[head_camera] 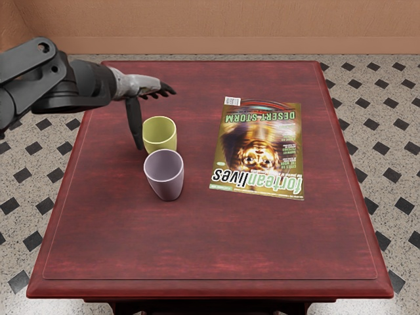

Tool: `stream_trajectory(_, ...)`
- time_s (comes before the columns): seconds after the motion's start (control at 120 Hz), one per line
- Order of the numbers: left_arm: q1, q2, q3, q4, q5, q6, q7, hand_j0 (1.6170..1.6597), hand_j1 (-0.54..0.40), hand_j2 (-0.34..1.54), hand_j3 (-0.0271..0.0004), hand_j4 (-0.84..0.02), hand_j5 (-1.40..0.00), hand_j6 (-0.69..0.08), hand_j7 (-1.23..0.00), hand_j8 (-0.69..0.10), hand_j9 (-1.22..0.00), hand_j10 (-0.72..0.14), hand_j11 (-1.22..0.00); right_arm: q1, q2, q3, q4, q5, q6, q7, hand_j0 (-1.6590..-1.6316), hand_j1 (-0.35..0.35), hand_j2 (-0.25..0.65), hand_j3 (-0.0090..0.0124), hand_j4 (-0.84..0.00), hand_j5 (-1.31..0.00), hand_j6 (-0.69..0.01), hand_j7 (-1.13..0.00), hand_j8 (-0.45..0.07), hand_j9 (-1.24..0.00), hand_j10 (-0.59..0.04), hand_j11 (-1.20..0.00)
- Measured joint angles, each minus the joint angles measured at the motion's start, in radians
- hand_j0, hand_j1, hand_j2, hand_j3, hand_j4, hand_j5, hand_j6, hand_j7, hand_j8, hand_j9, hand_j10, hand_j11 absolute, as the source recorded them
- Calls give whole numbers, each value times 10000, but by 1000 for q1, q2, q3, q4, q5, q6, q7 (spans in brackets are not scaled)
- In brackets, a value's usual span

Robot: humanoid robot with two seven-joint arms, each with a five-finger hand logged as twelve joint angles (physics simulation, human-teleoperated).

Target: Pick up cup and place in cup with left hand

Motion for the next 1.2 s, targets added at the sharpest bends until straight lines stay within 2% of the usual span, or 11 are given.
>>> stream_trajectory(0.525, -14, -18, 67, 39, 12, 1, 0, 16581, 1944, 271, 0, -1323, -1689, -1333, -1688, -1329, -1687, -1318, -1686, 0, 0, 0, 3, -1, 2, 0, -16581, -3491, 1, 0, -4, -1, -6, 0, -4, -1, -3, 0)
stream_trajectory(0.625, -18, -50, 79, 54, 12, 1, 0, 16581, 1760, 303, 0, -1476, -1889, -1485, -1887, -1481, -1886, -1471, -1885, 0, 0, 0, 3, -1, 3, 0, -16581, -3491, 1, 0, -4, -1, -6, 0, -4, -1, -3, 0)
stream_trajectory(0.933, -22, -68, 93, 95, 12, 1, 0, 16581, 1259, 386, 0, -1893, -2431, -1901, -2430, -1898, -2429, -1888, -2428, 0, 0, 0, 3, -1, 5, 0, -16581, -3491, 1, 0, -4, -1, -6, 0, -4, -1, -3, 0)
stream_trajectory(1.2, -31, -69, 95, 94, 10, -8, 0, 16581, 815, 462, 0, -2264, -2914, -2272, -2912, -2269, -2911, -2259, -2910, 0, 0, 1, 3, -1, 6, 0, -16581, -3491, 1, 0, -4, -1, -6, 0, -4, -1, -3, 0)
